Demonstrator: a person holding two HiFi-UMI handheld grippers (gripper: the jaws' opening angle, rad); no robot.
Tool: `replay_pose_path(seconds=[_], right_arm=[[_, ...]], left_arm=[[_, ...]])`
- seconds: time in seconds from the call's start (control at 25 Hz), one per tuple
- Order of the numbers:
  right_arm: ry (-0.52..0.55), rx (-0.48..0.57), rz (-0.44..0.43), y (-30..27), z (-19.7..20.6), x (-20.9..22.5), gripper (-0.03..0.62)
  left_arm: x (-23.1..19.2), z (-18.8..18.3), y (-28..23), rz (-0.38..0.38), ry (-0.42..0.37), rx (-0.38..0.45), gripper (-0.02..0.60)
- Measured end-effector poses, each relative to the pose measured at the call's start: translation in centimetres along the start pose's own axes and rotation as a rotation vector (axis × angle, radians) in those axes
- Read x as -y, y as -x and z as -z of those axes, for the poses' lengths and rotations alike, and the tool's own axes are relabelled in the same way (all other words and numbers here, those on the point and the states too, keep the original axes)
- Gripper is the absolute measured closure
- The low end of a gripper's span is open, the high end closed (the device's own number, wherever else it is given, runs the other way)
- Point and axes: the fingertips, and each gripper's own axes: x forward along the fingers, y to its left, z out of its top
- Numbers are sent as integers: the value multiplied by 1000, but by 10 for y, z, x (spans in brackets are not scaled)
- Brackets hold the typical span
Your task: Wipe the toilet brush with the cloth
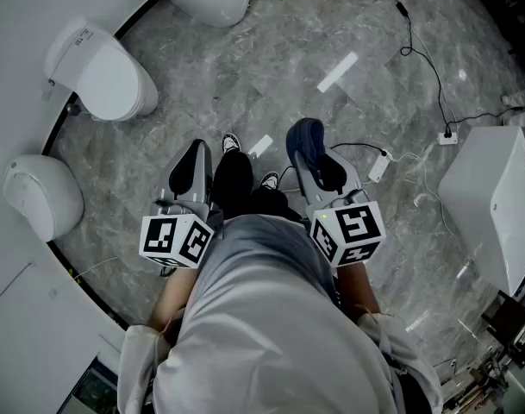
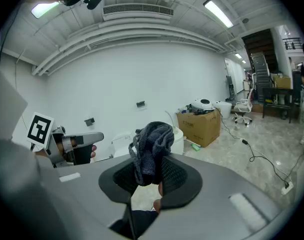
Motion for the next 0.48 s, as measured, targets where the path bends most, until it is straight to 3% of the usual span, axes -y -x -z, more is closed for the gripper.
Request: replay_pose_path(seconds=[0.24,0.36,0.48], right_arm=[[-53,-1,-26,-10,-3,9,511],[-131,30,-77,-14,-15,14,510],[-128,16,-80,-31,-22,16,510]], left_arm=[[-4,-2,-15,-16,-19,-25,581],[-2,-3,-30,17,-10,-54,581],[-12,-9,-44,33,7,-60,581]])
